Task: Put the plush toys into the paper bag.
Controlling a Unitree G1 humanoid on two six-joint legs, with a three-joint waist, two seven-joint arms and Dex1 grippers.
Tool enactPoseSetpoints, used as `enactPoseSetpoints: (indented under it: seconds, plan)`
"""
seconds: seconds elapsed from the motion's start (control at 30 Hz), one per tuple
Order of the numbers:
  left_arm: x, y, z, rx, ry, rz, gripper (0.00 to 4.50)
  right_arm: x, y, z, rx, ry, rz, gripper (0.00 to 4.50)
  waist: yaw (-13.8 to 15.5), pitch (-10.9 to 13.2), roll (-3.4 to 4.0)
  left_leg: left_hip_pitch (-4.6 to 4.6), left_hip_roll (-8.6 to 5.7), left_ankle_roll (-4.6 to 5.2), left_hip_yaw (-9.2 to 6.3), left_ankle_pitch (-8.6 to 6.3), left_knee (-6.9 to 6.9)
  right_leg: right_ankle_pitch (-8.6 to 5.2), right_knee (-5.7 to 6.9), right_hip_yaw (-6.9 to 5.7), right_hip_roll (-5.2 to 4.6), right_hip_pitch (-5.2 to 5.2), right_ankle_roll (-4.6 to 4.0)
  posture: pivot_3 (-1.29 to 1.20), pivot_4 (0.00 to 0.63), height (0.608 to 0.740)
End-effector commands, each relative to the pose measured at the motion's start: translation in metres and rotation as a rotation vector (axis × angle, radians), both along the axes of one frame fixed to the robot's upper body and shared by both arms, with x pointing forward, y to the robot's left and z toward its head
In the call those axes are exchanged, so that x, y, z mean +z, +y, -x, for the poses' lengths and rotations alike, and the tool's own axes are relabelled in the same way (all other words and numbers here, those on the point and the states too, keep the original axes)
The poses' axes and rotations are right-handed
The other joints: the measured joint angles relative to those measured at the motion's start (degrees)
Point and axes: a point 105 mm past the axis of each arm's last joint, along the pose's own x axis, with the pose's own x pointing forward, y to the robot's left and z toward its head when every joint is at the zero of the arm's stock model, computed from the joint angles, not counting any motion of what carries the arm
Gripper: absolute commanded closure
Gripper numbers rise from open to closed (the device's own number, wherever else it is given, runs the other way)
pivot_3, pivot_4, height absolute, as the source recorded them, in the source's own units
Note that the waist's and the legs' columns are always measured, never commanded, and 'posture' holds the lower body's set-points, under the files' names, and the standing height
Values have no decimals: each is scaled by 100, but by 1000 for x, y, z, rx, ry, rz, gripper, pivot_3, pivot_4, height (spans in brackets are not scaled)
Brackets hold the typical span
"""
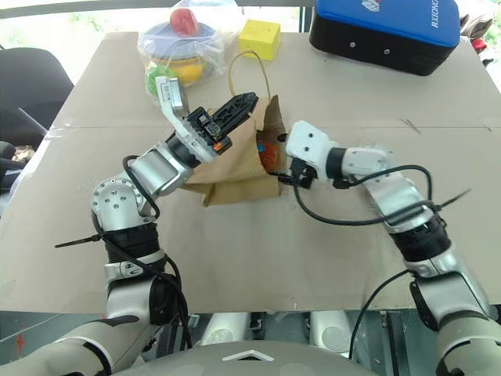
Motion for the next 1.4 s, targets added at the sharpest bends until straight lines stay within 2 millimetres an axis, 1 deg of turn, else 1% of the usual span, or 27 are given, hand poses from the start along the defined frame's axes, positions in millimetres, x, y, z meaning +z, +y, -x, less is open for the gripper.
enactPoseSetpoints:
  seconds: [0.03, 0.1, 0.17, 0.27, 0.3, 0.37, 0.43, 0.53, 0.6, 0.63, 0.67, 0.73, 0.83, 0.9, 0.93, 0.97, 1.0, 1.03, 1.07, 1.1, 1.13, 1.17, 1.2, 1.23, 1.27, 1.33, 1.4]
  plan:
    - [5, -3, 13, -51, -148, -118, 4500, 37, -17, 18, -25, -60, -77, 858, -13, 0, 0, 0, 0, 0, 0, 0, 0, 0, 0, 0, 0, 0, 0, 0, 150, 729]
    - [3, -1, 11, -34, -213, -189, 4500, 46, -29, 23, -80, -61, -105, 858, 1, 0, 0, 4, 0, 0, 0, 0, 0, 1, 6, -1, 1, 0, -1, 0, 150, 729]
    - [7, 0, 10, -22, -317, -235, 4500, 53, -43, 26, -159, -61, -129, 858, 11, 0, 1, 4, 0, -1, -1, 0, 0, 0, 6, -2, 2, 0, -1, 0, 150, 729]
    - [15, 3, 8, -37, -422, -270, 4500, 56, -77, 34, -329, -30, -124, 858, 60, 0, 1, 2, -2, -1, 4, 0, 0, 0, 1, 0, 0, 1, -1, 0, 150, 729]
    - [16, 4, 9, -58, -460, -297, 4500, 53, -89, 39, -381, -10, -96, 858, 102, 0, 1, 1, -2, -1, 6, 0, 0, 0, 1, 1, -1, 1, -1, 0, 150, 729]
    - [20, 5, 9, -94, -531, -345, 4500, 36, -114, 52, -491, 69, 2, 858, 134, 1, 2, 0, -2, 0, 7, 0, -1, 0, -2, 3, 3, 1, -1, 0, 150, 729]
    - [39, 5, 8, -130, -613, -347, 4500, 15, -138, 62, -602, 174, 92, 858, 179, 3, 4, -2, -1, 0, 6, 0, -2, 0, -2, 3, 4, 1, -2, 0, 150, 729]
    - [68, 8, 7, -154, -683, -291, 4500, -2, -155, 62, -702, 234, 151, 858, 139, 4, 2, -6, -2, 1, 7, 0, -1, -1, -2, 3, 8, 1, -2, 0, 150, 729]
    - [75, 14, 5, -171, -666, -243, 4500, -14, -160, 59, -738, 271, 164, 858, 83, 3, 4, 5, -5, 2, 11, -1, 0, 1, 3, 19, 11, 1, -1, 0, 150, 729]
    - [73, 18, 3, -176, -636, -223, 4500, -21, -163, 57, -756, 283, 182, 858, 57, 2, 5, 11, -5, 2, 10, -1, 0, 0, 5, 24, 14, 3, -1, 0, 150, 729]
    - [66, 22, 0, -174, -611, -231, 4500, -27, -166, 55, -775, 291, 203, 858, 44, 2, 5, 13, -4, 2, 8, -1, 0, 0, 6, 26, 17, 3, -1, 0, 150, 729]
    - [44, 26, -4, -151, -577, -293, 4500, -36, -171, 51, -808, 299, 225, 858, -16, 1, 8, 14, -1, 2, 5, -1, -2, 0, 6, 25, 22, 3, -1, 0, 150, 729]
    - [20, 33, -1, -137, -524, -324, 4500, -47, -174, 46, -824, 315, 251, 858, -16, 1, 8, 14, 1, 1, 6, 0, -4, 0, 2, 32, 23, 1, -1, 0, 150, 729]
    - [11, 35, 3, -135, -516, -349, 4500, -55, -175, 44, -832, 330, 261, 858, 2, 3, 5, 8, 1, 1, 6, 0, -3, 0, 2, 31, 22, -1, -1, 0, 150, 729]
    - [9, 35, 5, -135, -518, -355, 4500, -58, -176, 44, -834, 331, 274, 1094, 9, 3, 4, 7, 1, 1, 5, 0, -2, 0, 2, 30, 21, -2, -1, 0, 150, 729]
    - [9, 36, 7, -133, -516, -351, 4500, -60, -177, 43, -835, 328, 284, 1427, 29, 3, 3, 6, 1, 1, 5, -1, -1, 0, 2, 29, 20, -2, -1, 0, 150, 729]
    - [10, 36, 8, -129, -515, -348, 4500, -60, -178, 42, -835, 324, 288, 1890, 45, 3, 3, 6, 0, 2, 5, -1, 0, 0, 3, 27, 17, -1, -1, 0, 150, 729]
    - [10, 36, 9, -125, -514, -346, 4500, -60, -177, 42, -831, 322, 287, 2213, 51, 3, 3, 5, -1, 2, 4, -1, 0, 0, 3, 26, 17, -1, -1, 0, 150, 729]
    - [10, 37, 10, -123, -513, -346, 4500, -58, -176, 42, -825, 318, 280, 2731, 59, 2, 3, 5, -1, 2, 4, -1, 0, 0, 3, 26, 16, -1, 0, 0, 150, 729]
    - [10, 37, 11, -119, -512, -347, 4500, -53, -175, 42, -812, 296, 272, 3035, 58, 2, 3, 6, -2, 2, 5, -1, 0, 1, 3, 27, 16, 0, 0, 0, 150, 729]
    - [9, 38, 12, -116, -510, -347, 4500, -46, -172, 41, -794, 266, 252, 3567, 57, 2, 2, 6, -2, 2, 5, -1, 0, 1, 4, 27, 16, 0, 0, 0, 150, 729]
    - [9, 38, 13, -114, -509, -347, 4500, -37, -169, 40, -771, 228, 221, 3921, 44, 2, 3, 6, -2, 2, 4, -1, 0, 1, 4, 27, 16, 0, 0, 0, 150, 729]
    - [9, 38, 14, -110, -506, -344, 4500, -23, -161, 38, -732, 184, 158, 4459, 29, 2, 3, 7, -1, 2, 5, -1, 0, 1, 5, 28, 17, 0, 0, 0, 150, 729]
    - [9, 37, 14, -106, -506, -340, 4500, -8, -155, 37, -700, 140, 85, 4459, 15, 2, 2, 8, -1, 2, 5, -1, 0, 1, 5, 28, 18, 0, 0, 0, 150, 729]
    - [11, 35, 15, -102, -506, -325, 4500, 16, -141, 37, -628, 77, -26, 4459, 6, 2, 3, 8, 0, 1, 4, -1, 0, 1, 6, 28, 19, 0, 0, 0, 150, 729]
    - [14, 29, 17, -102, -507, -301, 4500, 52, -124, 37, -546, -15, -177, 4459, -9, 3, 6, 9, 1, 1, 3, -1, 0, 1, 11, 28, 20, -1, 1, 0, 150, 729]
    - [16, 24, 19, -108, -511, -283, 4500, 77, -108, 37, -487, -59, -277, 4459, -3, 3, 6, 10, 1, 1, 0, -1, 0, 2, 13, 28, 20, -1, 1, 0, 150, 729]
